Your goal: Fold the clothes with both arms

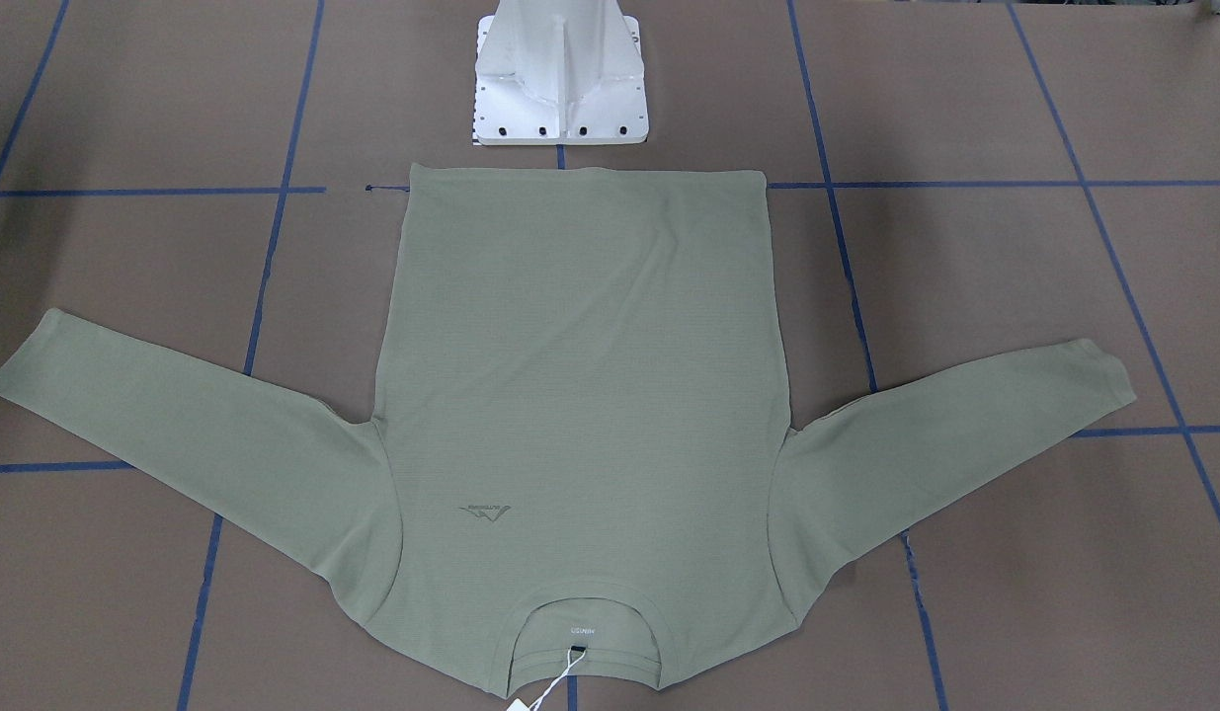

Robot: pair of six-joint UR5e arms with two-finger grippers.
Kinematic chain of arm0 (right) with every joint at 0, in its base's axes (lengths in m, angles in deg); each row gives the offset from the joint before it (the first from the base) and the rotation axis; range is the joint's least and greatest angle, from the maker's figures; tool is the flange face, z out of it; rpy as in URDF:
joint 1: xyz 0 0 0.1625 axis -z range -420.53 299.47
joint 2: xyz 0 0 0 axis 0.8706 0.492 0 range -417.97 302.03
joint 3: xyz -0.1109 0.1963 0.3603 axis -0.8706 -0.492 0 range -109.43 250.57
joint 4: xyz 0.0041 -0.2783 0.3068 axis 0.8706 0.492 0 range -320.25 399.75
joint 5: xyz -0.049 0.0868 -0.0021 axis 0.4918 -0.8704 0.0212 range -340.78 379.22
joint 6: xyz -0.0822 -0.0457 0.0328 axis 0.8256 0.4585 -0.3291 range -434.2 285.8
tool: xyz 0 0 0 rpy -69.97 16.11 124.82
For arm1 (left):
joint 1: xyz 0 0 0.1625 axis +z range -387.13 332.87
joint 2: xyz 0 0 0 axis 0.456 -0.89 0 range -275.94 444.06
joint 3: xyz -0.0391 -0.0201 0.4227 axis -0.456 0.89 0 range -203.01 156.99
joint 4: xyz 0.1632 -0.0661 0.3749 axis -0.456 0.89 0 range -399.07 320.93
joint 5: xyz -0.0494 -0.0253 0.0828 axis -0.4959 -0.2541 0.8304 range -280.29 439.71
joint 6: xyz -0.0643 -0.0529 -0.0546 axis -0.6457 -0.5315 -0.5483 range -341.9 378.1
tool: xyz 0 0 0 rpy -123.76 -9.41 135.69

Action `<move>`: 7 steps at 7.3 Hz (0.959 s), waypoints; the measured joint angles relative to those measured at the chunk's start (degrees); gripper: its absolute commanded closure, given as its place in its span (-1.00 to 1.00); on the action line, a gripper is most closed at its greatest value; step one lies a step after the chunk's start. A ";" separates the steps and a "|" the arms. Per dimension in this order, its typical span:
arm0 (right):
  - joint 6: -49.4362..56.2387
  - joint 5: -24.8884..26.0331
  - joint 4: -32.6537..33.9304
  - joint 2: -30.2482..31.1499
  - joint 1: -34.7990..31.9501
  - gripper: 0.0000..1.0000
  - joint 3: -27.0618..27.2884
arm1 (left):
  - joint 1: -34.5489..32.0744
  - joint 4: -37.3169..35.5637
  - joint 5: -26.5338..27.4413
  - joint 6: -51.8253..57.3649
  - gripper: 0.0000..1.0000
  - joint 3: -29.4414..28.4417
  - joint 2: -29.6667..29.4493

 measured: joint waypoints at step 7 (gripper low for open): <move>-1.98 -0.22 -2.25 -6.82 1.64 -1.00 0.85 | 0.61 2.70 0.04 0.02 -1.00 -0.78 -4.88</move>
